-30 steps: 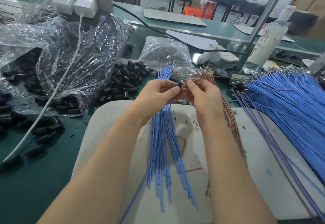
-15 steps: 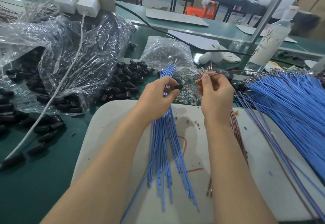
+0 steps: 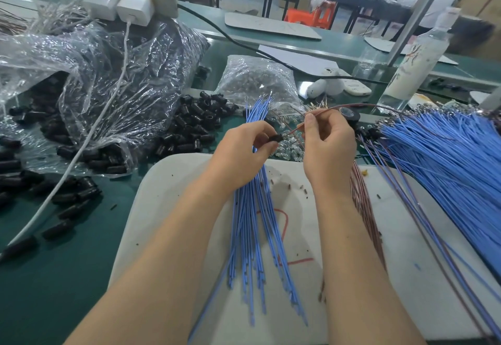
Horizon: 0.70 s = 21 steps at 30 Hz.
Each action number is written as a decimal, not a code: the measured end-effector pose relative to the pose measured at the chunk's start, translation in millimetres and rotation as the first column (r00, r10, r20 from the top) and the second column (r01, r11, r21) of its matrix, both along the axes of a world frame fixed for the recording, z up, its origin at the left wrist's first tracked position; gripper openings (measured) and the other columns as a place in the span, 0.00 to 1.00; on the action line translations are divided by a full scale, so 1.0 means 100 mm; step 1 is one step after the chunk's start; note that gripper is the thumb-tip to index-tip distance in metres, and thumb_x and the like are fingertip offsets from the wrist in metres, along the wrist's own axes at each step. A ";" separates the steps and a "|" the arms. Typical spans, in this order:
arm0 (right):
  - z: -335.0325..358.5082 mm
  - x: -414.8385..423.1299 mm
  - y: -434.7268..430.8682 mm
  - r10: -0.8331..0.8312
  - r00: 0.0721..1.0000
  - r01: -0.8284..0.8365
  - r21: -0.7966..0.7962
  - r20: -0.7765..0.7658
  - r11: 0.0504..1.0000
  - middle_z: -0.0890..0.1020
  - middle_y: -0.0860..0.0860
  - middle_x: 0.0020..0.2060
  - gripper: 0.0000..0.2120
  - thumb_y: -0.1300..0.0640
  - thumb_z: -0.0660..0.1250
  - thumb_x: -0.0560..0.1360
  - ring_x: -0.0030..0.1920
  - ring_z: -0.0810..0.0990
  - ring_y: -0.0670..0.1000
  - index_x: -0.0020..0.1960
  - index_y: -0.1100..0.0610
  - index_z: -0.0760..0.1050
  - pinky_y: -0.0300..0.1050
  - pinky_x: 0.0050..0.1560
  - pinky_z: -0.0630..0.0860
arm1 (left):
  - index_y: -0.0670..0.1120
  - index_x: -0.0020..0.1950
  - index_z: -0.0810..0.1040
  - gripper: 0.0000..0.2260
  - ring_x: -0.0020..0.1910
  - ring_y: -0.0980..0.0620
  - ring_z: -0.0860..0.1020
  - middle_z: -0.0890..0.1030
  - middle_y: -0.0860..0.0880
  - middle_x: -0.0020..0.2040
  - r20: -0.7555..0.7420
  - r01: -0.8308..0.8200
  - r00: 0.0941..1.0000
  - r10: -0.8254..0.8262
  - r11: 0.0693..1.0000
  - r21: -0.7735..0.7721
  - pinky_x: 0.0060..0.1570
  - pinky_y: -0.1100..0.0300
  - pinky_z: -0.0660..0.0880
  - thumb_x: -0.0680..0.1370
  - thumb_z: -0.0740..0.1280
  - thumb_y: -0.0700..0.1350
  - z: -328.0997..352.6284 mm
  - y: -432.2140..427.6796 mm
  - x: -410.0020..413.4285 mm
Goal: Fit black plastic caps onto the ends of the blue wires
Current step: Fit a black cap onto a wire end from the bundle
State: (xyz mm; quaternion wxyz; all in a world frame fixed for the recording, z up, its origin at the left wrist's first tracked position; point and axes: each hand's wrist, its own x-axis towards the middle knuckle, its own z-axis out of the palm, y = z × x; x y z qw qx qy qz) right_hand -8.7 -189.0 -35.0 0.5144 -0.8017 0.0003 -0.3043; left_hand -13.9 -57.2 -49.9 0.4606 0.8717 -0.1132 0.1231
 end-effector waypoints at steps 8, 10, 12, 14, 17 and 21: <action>0.01 -0.02 0.01 0.053 0.995 -0.061 -0.092 -0.089 0.994 0.78 0.43 0.35 0.04 0.58 0.64 0.78 0.37 0.77 0.42 0.45 0.55 0.76 0.39 0.44 0.74 | 0.47 0.50 0.80 0.04 0.44 0.57 0.77 0.81 0.54 0.42 0.038 0.009 0.999 -0.009 1.000 0.013 0.45 0.69 0.70 0.77 0.67 0.42 0.03 -0.01 -0.02; -0.01 -0.01 0.01 0.118 0.979 -0.138 -0.115 -0.168 0.984 0.78 0.43 0.34 0.05 0.57 0.65 0.77 0.36 0.75 0.41 0.44 0.56 0.77 0.40 0.44 0.73 | 0.46 0.51 0.80 0.05 0.45 0.56 0.77 0.81 0.53 0.43 0.053 0.007 0.999 -0.008 1.000 0.021 0.47 0.67 0.71 0.77 0.67 0.42 0.04 -0.02 -0.02; -0.01 -0.01 0.02 0.181 0.957 -0.199 -0.061 -0.225 0.978 0.79 0.45 0.33 0.06 0.56 0.66 0.77 0.35 0.76 0.43 0.43 0.55 0.78 0.41 0.43 0.74 | 0.45 0.51 0.80 0.05 0.45 0.56 0.78 0.82 0.52 0.44 0.069 -0.006 0.998 0.005 1.000 0.020 0.48 0.64 0.72 0.77 0.67 0.42 0.04 -0.03 -0.03; 0.01 -0.01 0.02 0.214 0.949 -0.182 0.151 -0.231 0.972 0.81 0.46 0.35 0.06 0.55 0.65 0.78 0.36 0.78 0.43 0.43 0.53 0.78 0.43 0.44 0.77 | 0.46 0.52 0.80 0.05 0.45 0.55 0.77 0.81 0.52 0.44 0.078 -0.014 0.997 0.014 1.000 0.006 0.48 0.65 0.71 0.77 0.67 0.41 0.05 -0.03 -0.03; 0.04 -0.01 0.00 0.230 0.947 -0.130 0.385 -0.224 0.914 0.83 0.47 0.36 0.10 0.52 0.62 0.80 0.35 0.79 0.43 0.44 0.51 0.79 0.41 0.42 0.76 | 0.45 0.52 0.80 0.06 0.46 0.54 0.77 0.81 0.51 0.45 0.110 -0.011 0.994 0.012 1.000 -0.005 0.49 0.64 0.71 0.77 0.66 0.40 0.06 -0.03 -0.04; 0.03 -0.05 0.11 0.339 0.894 -0.248 0.306 -0.293 0.919 0.85 0.50 0.41 0.14 0.51 0.59 0.81 0.44 0.83 0.49 0.44 0.51 0.81 0.48 0.52 0.79 | 0.44 0.54 0.81 0.08 0.46 0.54 0.77 0.80 0.53 0.45 0.206 -0.010 0.978 0.021 0.998 -0.058 0.51 0.66 0.71 0.76 0.68 0.38 0.07 -0.05 -0.05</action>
